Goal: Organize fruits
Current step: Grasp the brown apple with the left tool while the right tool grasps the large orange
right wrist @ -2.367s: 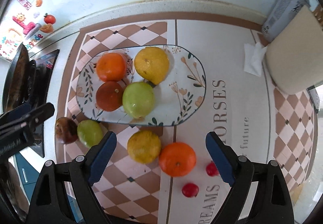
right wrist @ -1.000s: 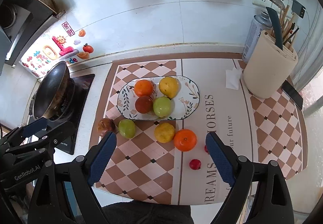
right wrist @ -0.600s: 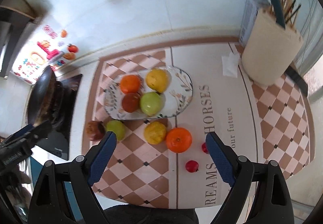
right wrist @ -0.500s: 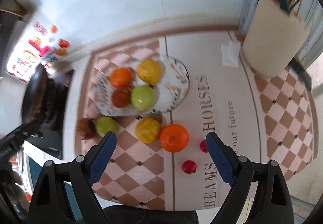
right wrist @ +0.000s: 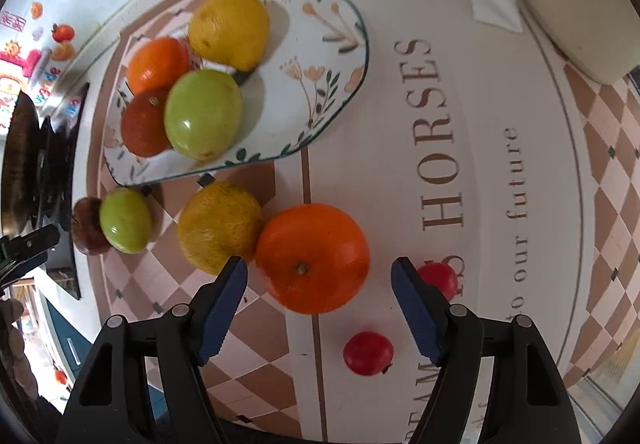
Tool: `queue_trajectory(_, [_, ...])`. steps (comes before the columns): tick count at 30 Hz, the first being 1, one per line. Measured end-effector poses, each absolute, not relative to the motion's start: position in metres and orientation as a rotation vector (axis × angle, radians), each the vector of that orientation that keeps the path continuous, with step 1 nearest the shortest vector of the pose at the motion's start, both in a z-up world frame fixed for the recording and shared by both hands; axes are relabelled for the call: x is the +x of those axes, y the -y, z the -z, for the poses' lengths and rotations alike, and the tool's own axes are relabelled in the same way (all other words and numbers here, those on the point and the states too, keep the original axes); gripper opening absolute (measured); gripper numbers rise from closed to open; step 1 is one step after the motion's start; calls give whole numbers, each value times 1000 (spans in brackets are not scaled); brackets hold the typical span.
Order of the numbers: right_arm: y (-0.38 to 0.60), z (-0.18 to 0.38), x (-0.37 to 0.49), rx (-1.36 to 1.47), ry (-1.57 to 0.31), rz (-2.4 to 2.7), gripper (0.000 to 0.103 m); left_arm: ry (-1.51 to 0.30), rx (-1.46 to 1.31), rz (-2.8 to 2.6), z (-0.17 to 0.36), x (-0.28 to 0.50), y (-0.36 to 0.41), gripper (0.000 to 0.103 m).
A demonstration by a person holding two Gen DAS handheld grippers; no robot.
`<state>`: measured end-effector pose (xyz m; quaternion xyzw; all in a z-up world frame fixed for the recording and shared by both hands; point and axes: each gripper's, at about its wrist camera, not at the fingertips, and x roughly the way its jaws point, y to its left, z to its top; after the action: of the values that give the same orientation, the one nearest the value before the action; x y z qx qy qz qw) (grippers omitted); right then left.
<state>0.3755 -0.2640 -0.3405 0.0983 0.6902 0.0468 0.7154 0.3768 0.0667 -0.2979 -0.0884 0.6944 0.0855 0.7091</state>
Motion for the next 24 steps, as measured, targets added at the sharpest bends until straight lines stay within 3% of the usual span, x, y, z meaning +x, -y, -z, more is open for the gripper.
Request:
queue_trajectory(11, [251, 361, 381, 185, -1544, -144, 67, -1606, -83, -148, 346, 393, -48, 101])
queue_trajectory(12, [252, 361, 380, 183, -1545, -144, 67, -1584, -66, -151, 345, 394, -47, 99])
queue_trajectory(16, [244, 363, 372, 183, -1570, -160, 67, -1557, -68, -60, 347, 394, -45, 62])
queue_trajectory(24, [235, 364, 352, 186, -1605, -194, 67, -1555, -52, -29, 345, 381, -33, 61])
